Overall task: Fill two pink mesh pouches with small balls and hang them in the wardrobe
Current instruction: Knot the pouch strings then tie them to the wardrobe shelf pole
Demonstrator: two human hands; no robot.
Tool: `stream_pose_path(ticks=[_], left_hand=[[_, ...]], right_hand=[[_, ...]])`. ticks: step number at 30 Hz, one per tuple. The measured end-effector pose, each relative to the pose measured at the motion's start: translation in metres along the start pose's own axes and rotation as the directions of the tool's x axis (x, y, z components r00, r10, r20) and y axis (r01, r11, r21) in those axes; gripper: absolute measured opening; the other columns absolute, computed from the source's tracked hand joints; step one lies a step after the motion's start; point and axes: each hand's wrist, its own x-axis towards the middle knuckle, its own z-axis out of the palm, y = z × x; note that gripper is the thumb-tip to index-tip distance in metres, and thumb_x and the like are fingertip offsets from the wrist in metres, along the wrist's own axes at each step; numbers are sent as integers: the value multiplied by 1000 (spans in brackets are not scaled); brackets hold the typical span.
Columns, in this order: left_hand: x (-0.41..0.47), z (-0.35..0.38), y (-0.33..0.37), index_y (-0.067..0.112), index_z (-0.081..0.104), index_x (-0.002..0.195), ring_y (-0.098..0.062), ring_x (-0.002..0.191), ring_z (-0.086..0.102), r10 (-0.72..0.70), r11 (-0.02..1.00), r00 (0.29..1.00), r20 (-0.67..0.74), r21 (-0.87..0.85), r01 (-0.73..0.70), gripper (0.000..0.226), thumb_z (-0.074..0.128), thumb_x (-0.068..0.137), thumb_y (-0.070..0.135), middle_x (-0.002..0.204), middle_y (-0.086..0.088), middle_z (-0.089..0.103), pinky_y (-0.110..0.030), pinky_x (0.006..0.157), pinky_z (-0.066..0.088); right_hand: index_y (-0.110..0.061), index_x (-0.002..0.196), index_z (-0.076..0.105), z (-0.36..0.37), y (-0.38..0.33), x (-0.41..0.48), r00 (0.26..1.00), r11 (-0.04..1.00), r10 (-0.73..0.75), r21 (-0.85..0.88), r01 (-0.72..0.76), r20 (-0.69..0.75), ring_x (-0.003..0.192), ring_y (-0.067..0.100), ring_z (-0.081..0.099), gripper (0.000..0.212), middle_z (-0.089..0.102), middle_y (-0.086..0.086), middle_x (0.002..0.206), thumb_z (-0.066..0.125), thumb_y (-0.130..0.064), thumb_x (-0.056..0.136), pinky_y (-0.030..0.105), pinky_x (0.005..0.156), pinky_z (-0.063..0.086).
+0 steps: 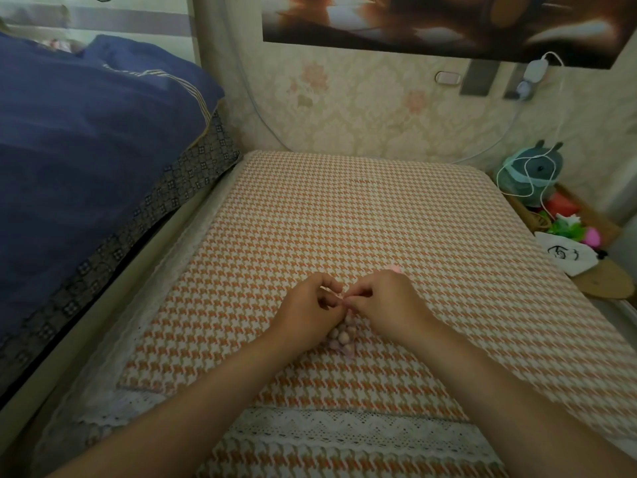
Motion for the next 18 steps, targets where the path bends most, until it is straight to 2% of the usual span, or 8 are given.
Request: stream_pose_path(ticks=[2,5,8,10,12,13,16,18], left_hand=[[0,0,0,27,60,97,3,68,67,-11,1000,1000,-7,-7,11,21,75,84,26,78,8,75,-13,58,50],[0,0,1,27,60,96,4,64,66,-29,1000,999,-29,-1,29,19,74,83,24,75,10,75,-14,55,50],[-1,2,1,28,61,91,5,66,64,5,998,998,-61,60,-1,15,73,84,22,72,11,72,-12,58,48],[-2,3,1,27,62,90,5,68,62,55,994,996,-66,102,-48,14,73,85,21,74,12,70,-9,59,46],[-3,5,1,26,64,91,3,71,61,109,984,992,-67,149,-98,12,72,85,20,78,11,70,-14,63,50],[-4,5,1,26,65,91,3,71,61,125,980,990,-71,164,-112,11,72,85,20,80,11,70,-16,65,51],[-3,5,1,27,64,90,3,71,61,128,980,988,-81,162,-114,12,71,85,18,79,11,70,-17,65,51],[-2,4,1,28,62,89,0,74,63,127,980,989,-76,164,-113,15,71,84,17,80,10,70,-22,68,55]], right_hand=[[-26,84,83,0,0,1,996,988,-80,-129,84,34,75,6,68,16,75,-10,79,71,-27,94,36,91,52],[-24,80,82,0,-1,0,997,983,-56,-172,63,43,71,11,69,20,76,-6,77,68,-27,95,38,82,56],[-21,75,80,1,-5,-2,985,985,170,17,-171,42,49,14,66,22,77,0,73,69,-26,94,29,58,55],[-9,81,80,-1,-7,-3,945,921,316,211,-326,81,39,17,58,16,78,12,79,72,-19,92,25,45,48],[1,86,78,-2,-6,-3,925,867,367,322,-380,101,36,18,53,17,77,19,83,77,-15,89,23,40,44],[1,86,79,-2,-6,-4,926,864,364,335,-375,97,34,18,53,16,77,19,81,78,-15,89,22,39,43],[-17,79,81,0,-7,-4,962,942,270,199,-270,29,38,16,60,13,78,6,72,75,-17,90,23,43,50],[-24,79,81,0,-7,-3,986,986,164,21,-164,10,52,14,69,16,77,-2,71,72,-22,91,29,58,59]])
